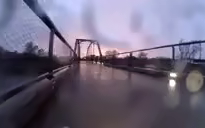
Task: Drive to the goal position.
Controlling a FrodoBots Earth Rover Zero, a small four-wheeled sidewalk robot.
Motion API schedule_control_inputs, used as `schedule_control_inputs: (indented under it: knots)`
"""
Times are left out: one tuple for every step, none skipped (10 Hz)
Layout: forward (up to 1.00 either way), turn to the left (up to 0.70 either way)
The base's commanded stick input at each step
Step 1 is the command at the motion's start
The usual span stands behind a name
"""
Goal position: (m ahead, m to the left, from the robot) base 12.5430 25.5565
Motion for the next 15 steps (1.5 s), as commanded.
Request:
schedule_control_inputs:
  knots:
    - [0.70,0.00]
    - [0.70,0.00]
    - [0.70,0.00]
    - [0.70,0.00]
    - [0.70,0.00]
    - [0.70,0.00]
    - [0.70,0.00]
    - [0.70,0.00]
    - [0.70,0.00]
    - [0.70,0.00]
    - [0.70,0.00]
    - [0.70,0.00]
    - [0.70,0.00]
    - [0.70,0.00]
    - [0.70,0.00]
